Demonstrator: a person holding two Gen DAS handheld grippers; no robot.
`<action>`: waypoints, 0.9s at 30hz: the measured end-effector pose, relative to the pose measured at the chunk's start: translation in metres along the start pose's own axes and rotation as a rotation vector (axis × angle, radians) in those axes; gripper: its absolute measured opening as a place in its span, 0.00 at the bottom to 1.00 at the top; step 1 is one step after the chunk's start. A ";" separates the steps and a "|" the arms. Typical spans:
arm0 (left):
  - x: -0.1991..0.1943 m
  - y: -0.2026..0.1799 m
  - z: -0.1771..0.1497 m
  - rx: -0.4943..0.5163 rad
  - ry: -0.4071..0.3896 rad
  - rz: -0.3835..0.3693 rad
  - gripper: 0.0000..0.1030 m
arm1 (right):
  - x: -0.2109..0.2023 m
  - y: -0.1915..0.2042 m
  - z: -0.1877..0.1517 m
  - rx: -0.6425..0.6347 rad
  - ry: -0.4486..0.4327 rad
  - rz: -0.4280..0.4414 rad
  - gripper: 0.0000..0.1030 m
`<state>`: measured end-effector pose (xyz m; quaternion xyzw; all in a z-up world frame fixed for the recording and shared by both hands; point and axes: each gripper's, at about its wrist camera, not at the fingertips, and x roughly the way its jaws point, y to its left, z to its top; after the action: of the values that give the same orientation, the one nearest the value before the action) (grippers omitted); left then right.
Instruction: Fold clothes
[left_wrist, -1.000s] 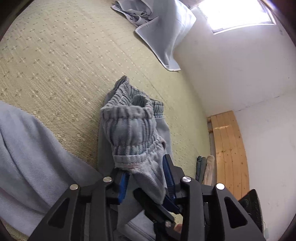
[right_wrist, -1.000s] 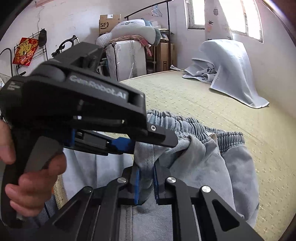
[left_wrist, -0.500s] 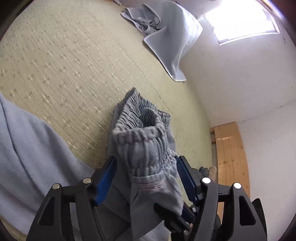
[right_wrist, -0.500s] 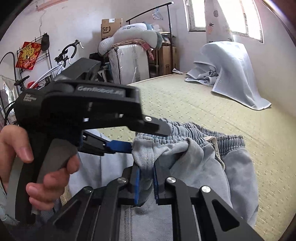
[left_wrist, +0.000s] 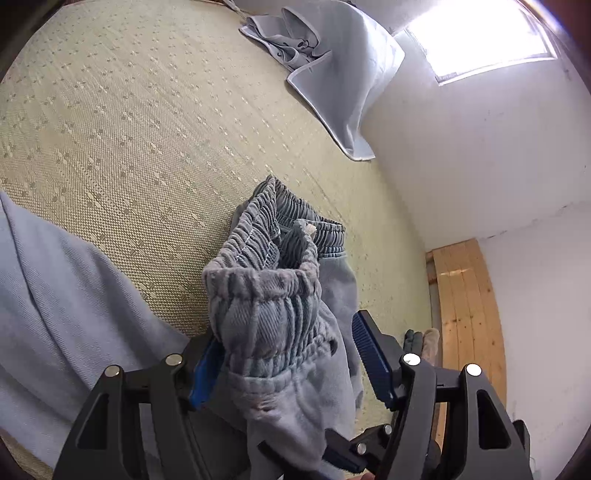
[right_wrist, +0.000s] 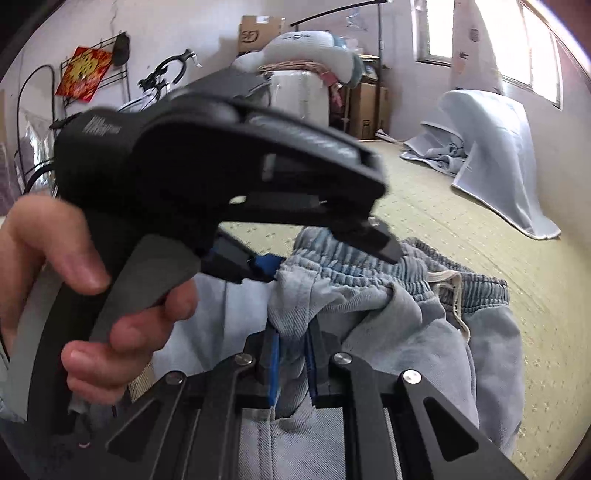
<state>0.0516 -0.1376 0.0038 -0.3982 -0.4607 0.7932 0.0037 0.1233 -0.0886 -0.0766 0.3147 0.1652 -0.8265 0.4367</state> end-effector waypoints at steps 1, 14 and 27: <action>0.001 0.000 0.000 0.002 0.005 0.006 0.58 | 0.001 0.001 0.000 -0.003 0.003 0.003 0.11; 0.005 -0.007 -0.005 0.048 0.014 0.078 0.19 | 0.005 -0.006 -0.001 0.012 0.010 0.009 0.14; -0.037 0.012 -0.001 -0.017 -0.070 0.099 0.15 | -0.017 -0.043 0.002 0.054 -0.033 -0.005 0.62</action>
<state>0.0818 -0.1576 0.0175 -0.3924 -0.4471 0.8020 -0.0552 0.0940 -0.0555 -0.0640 0.3121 0.1365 -0.8368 0.4286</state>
